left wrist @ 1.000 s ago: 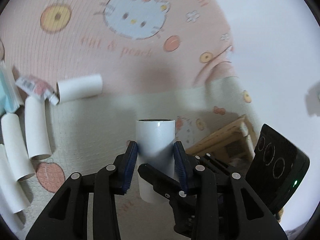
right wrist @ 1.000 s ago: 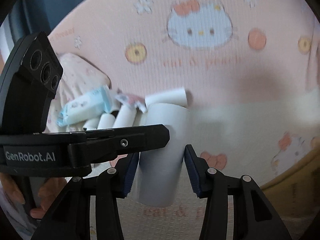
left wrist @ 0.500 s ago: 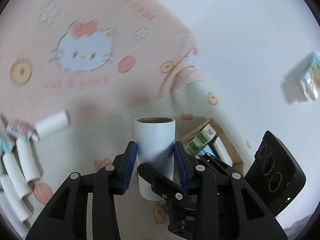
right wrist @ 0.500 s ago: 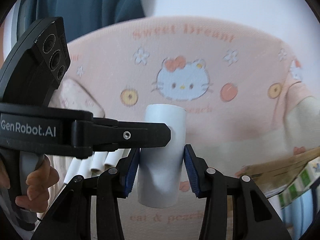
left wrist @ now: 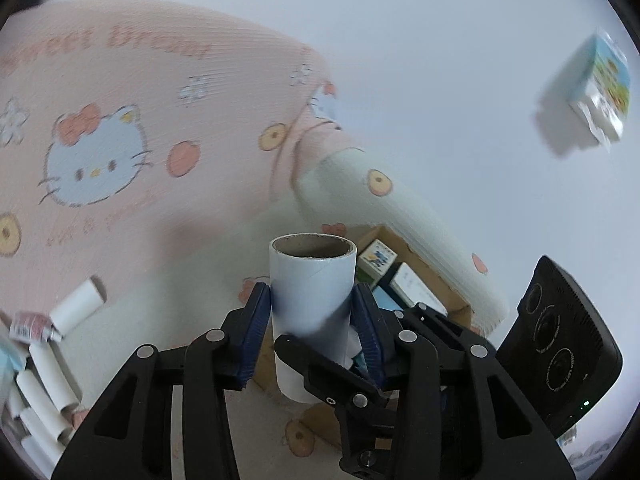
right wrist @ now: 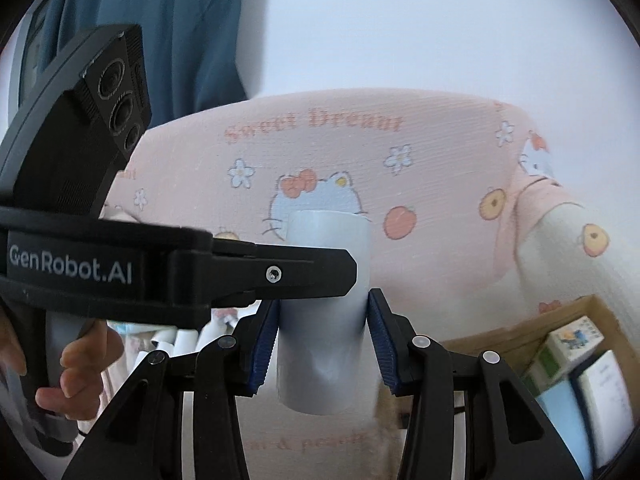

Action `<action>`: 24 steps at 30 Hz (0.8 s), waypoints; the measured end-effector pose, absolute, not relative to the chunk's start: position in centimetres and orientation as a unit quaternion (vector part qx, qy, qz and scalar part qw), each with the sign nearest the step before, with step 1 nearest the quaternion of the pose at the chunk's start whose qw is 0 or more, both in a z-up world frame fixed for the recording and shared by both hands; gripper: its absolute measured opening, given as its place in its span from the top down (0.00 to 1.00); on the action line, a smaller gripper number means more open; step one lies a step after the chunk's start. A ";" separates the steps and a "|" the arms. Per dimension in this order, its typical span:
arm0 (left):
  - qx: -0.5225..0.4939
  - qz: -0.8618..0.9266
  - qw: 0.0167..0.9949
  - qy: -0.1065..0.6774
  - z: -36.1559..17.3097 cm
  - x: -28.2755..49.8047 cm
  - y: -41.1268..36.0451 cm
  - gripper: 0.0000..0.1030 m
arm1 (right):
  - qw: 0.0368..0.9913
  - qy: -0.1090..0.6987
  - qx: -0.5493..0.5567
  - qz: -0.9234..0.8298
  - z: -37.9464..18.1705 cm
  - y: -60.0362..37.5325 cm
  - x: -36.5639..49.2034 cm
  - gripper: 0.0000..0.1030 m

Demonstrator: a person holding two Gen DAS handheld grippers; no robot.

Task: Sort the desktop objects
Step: 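Carry the held tube with the left gripper into the cardboard box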

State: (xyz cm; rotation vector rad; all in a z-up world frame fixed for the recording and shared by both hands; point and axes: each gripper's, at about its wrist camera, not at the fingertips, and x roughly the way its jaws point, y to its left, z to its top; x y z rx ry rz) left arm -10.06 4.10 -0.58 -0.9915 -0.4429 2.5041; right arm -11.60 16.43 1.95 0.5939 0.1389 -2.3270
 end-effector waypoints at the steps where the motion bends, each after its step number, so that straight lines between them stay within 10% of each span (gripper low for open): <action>1: -0.356 0.898 0.209 -0.152 -0.3 -10.2 4.9 0.55 | 0.355 0.056 0.230 -0.904 2.3 17.0 -11.8 0.59; 24: -0.462 0.846 0.253 -0.081 -2.4 -15.2 16.0 0.55 | 0.375 0.020 0.342 -0.862 0.5 27.9 -16.8 0.60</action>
